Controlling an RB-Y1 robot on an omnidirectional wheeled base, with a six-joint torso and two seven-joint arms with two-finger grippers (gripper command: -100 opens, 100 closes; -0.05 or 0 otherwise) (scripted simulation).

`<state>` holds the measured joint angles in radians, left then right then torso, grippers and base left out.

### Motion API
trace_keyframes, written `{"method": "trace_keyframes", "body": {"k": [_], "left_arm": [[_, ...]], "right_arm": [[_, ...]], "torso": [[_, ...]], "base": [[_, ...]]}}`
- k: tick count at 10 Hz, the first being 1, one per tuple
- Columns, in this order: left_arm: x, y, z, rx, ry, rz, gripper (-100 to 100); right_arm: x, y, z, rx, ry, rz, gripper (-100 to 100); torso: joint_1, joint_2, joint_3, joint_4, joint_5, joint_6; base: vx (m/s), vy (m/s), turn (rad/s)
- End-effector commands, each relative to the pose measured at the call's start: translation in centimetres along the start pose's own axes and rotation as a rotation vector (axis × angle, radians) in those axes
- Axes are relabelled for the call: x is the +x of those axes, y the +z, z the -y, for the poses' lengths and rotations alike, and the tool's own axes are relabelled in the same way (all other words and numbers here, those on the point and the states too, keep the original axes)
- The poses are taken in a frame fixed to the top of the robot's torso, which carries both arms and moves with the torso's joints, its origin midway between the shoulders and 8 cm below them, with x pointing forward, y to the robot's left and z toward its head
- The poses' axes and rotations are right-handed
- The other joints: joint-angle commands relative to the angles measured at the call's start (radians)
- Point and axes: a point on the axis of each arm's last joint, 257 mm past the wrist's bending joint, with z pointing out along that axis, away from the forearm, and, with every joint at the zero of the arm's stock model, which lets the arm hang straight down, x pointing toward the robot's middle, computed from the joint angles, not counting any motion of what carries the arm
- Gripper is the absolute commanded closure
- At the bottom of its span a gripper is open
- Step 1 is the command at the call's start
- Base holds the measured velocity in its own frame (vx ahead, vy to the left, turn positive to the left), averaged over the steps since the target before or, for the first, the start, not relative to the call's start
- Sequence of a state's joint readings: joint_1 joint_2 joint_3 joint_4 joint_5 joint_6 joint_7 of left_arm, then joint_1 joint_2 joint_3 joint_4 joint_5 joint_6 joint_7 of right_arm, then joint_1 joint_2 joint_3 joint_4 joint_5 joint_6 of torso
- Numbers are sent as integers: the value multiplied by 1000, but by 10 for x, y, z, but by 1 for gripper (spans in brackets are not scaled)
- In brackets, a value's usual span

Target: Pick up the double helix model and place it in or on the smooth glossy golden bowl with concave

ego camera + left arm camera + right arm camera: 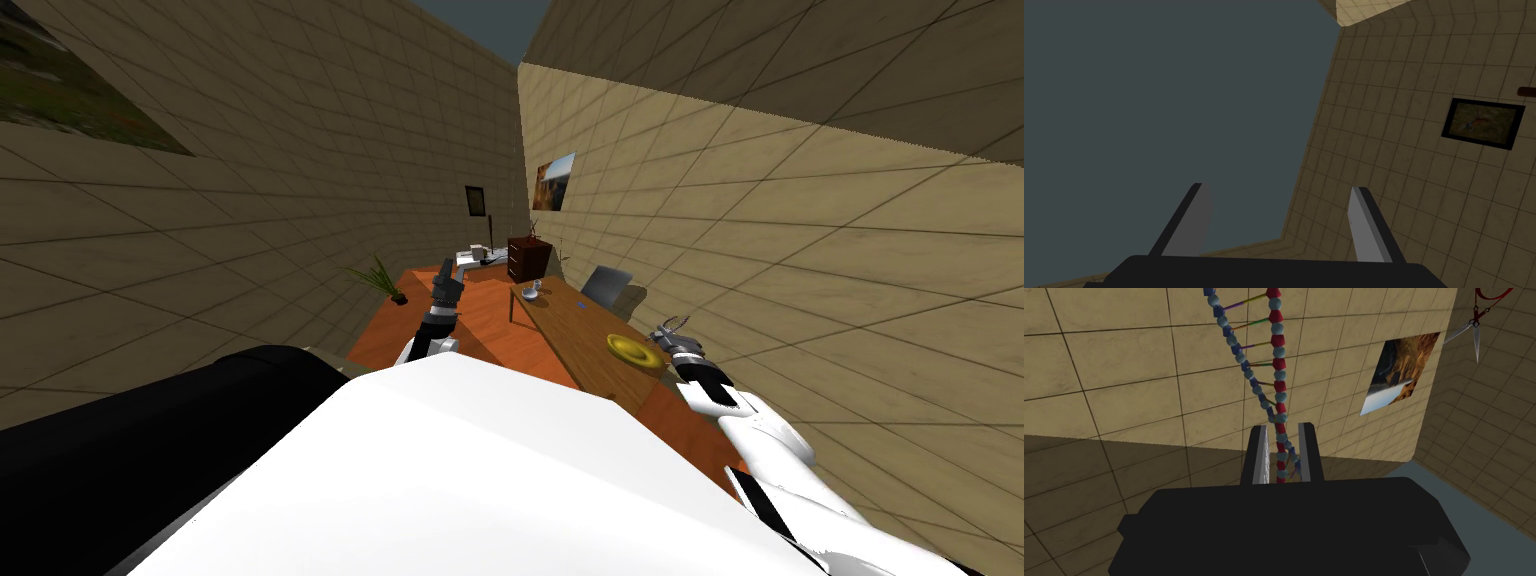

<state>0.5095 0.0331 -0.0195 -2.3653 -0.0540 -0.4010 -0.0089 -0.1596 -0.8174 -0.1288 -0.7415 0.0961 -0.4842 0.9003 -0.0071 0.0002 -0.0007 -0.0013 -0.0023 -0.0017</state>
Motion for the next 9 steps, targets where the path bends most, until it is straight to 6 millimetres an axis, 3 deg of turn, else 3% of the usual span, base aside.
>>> {"method": "trace_keyframes", "body": {"k": [1, 5, 9], "left_arm": [[0, 0, 0, 0, 0, 0, 0], [0, 0, 0, 0, 0, 0, 0], [0, 0, 0, 0, 0, 0, 0]], "right_arm": [[9, 5, 0, 15, 41, -25, 100], [36, 15, -4, 49, 128, -99, 100], [46, 20, -9, 59, 163, -129, 100]], "torso": [[0, 0, 0, 0, 0, 0], [-2, 1, 0, 0, -2, 1], [1, 1, 0, 0, -2, 1]], "base": [[-25, -83, 45], [-26, -88, 45], [-17, -45, 19]]}}
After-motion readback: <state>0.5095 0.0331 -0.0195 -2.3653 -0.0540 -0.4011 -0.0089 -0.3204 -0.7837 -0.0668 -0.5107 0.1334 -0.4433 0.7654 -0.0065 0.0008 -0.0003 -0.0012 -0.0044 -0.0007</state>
